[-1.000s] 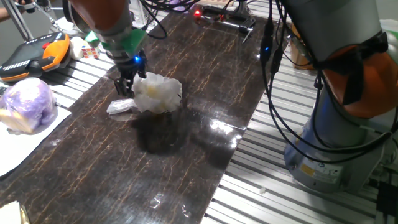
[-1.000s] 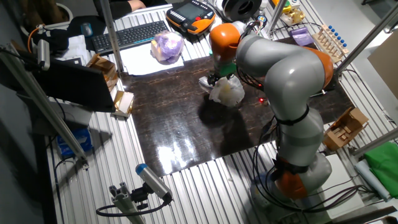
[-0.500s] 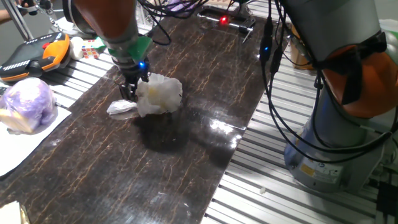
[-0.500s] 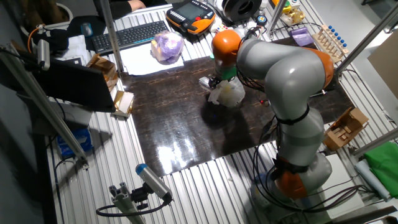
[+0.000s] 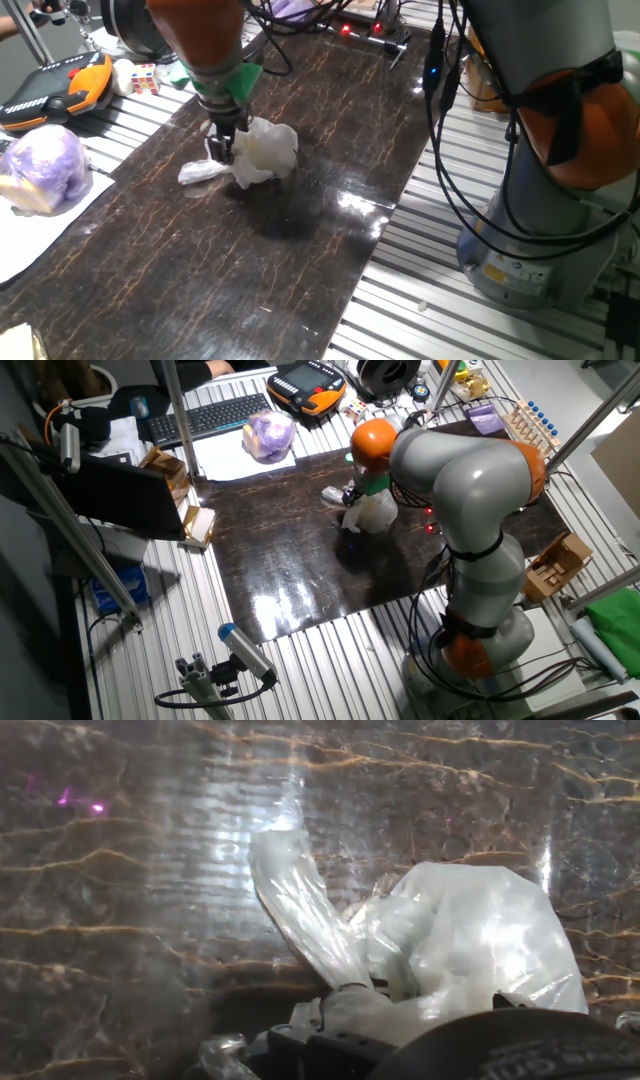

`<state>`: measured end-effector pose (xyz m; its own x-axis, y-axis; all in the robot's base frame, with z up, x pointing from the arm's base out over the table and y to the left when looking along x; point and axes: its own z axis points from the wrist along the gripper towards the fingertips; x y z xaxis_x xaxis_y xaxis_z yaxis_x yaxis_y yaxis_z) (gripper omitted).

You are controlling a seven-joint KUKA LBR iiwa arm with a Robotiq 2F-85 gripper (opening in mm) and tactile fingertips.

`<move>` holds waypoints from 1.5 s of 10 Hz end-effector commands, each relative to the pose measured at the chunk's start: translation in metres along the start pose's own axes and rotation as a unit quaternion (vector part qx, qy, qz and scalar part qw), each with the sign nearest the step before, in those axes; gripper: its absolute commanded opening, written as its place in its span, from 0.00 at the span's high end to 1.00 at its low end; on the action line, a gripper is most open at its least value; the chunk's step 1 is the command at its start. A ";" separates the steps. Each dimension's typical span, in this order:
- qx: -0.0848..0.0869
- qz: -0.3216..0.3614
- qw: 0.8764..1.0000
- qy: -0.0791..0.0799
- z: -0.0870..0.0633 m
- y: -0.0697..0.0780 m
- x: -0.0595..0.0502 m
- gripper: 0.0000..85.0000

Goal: Pick up a bag of things

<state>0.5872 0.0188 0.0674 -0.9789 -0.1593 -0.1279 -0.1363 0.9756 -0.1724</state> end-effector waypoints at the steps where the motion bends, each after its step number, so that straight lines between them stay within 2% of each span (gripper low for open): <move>1: -0.001 -0.003 1.000 -0.005 0.002 -0.002 0.002 0.00; 3: -0.003 -0.018 1.000 -0.014 0.009 -0.004 0.006 0.02; 5: -0.008 -0.031 0.999 -0.008 0.012 -0.005 0.008 0.12; 7: -0.009 -0.055 0.998 -0.011 0.013 -0.005 0.009 0.50; 9: -0.027 -0.085 0.996 -0.017 0.013 -0.005 0.010 0.97; 12: -0.027 -0.090 0.995 -0.017 0.010 -0.005 0.008 0.99; 15: -0.035 -0.090 0.995 -0.005 0.001 -0.004 0.004 0.99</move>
<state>0.5846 0.0149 0.0671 -0.9366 -0.3328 -0.1099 -0.3195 0.9396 -0.1231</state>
